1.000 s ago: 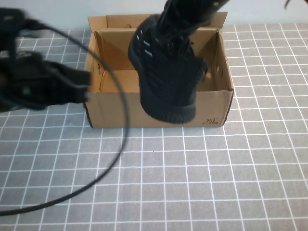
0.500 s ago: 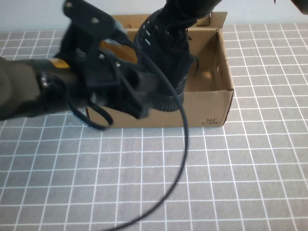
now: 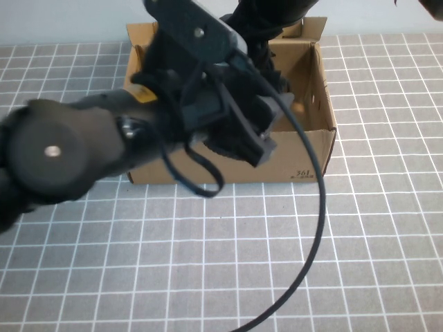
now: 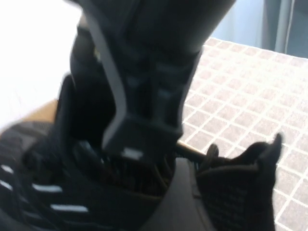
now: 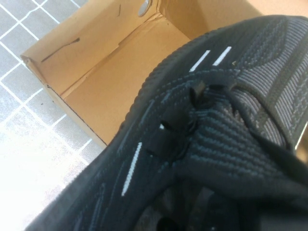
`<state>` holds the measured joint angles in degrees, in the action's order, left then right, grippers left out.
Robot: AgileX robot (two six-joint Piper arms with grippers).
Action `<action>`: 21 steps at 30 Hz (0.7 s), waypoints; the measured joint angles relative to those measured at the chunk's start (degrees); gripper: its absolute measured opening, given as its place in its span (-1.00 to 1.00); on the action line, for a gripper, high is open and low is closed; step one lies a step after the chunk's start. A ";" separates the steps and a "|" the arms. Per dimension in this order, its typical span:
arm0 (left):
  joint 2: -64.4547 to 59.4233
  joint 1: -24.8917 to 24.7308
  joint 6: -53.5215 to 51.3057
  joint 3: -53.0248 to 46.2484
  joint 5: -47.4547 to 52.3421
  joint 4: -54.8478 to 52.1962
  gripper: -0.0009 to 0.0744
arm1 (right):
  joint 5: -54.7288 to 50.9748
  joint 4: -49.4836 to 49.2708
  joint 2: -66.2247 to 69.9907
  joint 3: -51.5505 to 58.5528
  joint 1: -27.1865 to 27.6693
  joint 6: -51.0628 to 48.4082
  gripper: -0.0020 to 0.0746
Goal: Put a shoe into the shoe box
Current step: Hand over the shoe
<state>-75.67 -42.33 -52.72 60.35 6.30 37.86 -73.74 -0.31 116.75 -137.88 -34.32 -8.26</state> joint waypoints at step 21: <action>-5.96 -0.40 1.06 0.02 -7.43 2.41 0.40 | 0.00 -0.98 0.00 0.00 0.12 0.00 -0.95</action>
<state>-81.63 -42.74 -51.66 60.37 -1.13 40.28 -73.74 -1.29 116.75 -137.88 -34.20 -8.26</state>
